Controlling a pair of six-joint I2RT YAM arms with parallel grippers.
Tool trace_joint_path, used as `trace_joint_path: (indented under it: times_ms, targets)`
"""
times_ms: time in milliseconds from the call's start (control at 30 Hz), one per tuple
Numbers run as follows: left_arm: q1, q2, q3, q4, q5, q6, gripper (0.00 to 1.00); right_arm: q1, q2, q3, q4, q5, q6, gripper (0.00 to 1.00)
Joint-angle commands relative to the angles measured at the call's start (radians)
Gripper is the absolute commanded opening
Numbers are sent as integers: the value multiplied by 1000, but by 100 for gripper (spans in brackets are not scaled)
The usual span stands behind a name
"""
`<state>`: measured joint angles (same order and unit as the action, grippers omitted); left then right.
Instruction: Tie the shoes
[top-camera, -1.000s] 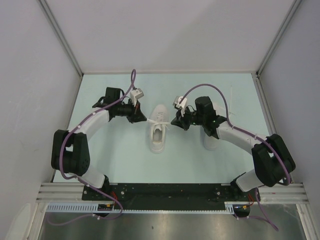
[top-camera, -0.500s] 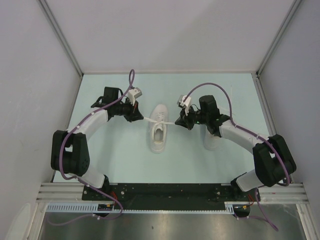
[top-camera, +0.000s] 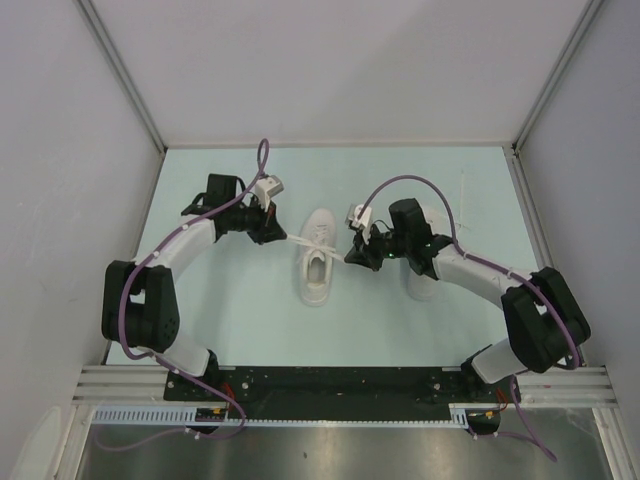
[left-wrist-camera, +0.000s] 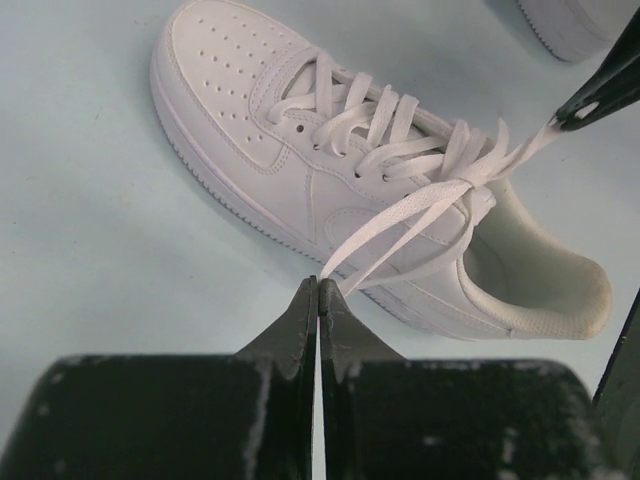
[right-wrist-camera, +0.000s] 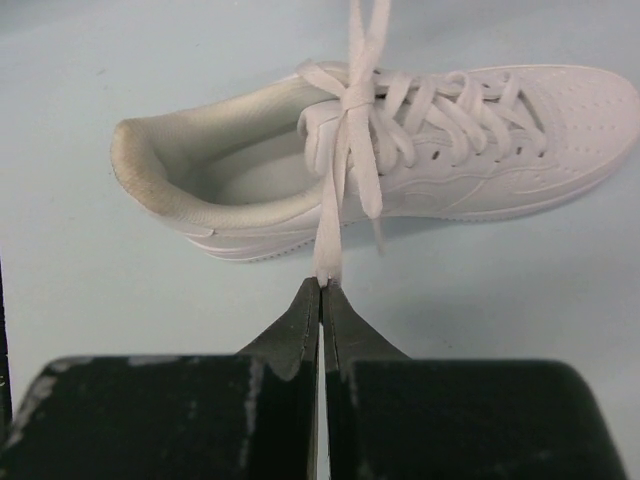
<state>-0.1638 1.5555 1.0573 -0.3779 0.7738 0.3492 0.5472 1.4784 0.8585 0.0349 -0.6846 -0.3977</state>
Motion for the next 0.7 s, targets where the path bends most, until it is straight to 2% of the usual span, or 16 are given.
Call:
trace_joint_path:
  times_ms: [0, 67, 133, 167, 267, 500, 667]
  targets:
    - [9, -17, 20, 33, 76, 8, 0, 26, 40, -12, 11, -15, -24, 0]
    - [3, -20, 21, 43, 97, 13, 0, 36, 54, -12, 14, -16, -35, 0]
    - [-6, -20, 29, 56, 122, 19, 0, 37, 60, -7, 10, -21, -33, 16]
    - [-11, -20, 32, 59, 131, 23, 0, 36, 59, -4, 5, -27, -24, 28]
    - [-28, -20, 47, 62, 139, 39, 0, 22, 37, 22, -4, -38, 17, 43]
    - [-46, -8, 82, 60, 137, 85, 0, -38, 19, 86, 48, -104, 118, 46]
    - [-45, -11, 92, 57, 133, 114, 0, -47, 88, 128, 120, -128, 187, 42]
